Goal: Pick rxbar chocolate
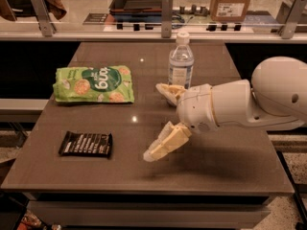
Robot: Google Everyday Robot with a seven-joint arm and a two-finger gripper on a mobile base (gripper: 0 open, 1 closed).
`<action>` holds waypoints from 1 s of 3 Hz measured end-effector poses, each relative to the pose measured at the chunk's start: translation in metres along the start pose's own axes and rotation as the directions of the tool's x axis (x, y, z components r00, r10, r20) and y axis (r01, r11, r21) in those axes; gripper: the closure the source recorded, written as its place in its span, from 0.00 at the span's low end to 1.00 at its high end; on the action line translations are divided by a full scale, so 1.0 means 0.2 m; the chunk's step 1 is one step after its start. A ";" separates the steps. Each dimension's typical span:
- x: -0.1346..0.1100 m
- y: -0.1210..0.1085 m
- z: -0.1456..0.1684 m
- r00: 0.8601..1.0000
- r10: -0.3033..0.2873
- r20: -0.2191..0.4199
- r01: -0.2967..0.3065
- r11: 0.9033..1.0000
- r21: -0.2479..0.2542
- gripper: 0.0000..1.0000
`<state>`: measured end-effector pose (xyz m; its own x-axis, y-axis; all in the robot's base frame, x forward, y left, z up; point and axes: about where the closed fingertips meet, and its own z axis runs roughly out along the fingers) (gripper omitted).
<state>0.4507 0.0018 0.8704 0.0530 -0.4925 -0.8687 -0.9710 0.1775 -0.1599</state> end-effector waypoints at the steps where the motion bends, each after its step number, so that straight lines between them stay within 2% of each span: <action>1: -0.04 0.02 0.10 0.998 -0.024 0.049 0.025 1.000 -0.015 0.00; 3: -0.08 0.15 0.31 0.992 -0.046 0.121 0.055 0.996 -0.075 0.00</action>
Offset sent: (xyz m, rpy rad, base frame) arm -0.0156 0.0690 -0.0191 0.1094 -0.0383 0.1282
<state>0.4348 0.0673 0.8499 0.1254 -0.3936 -0.9107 -0.9813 0.0857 -0.1721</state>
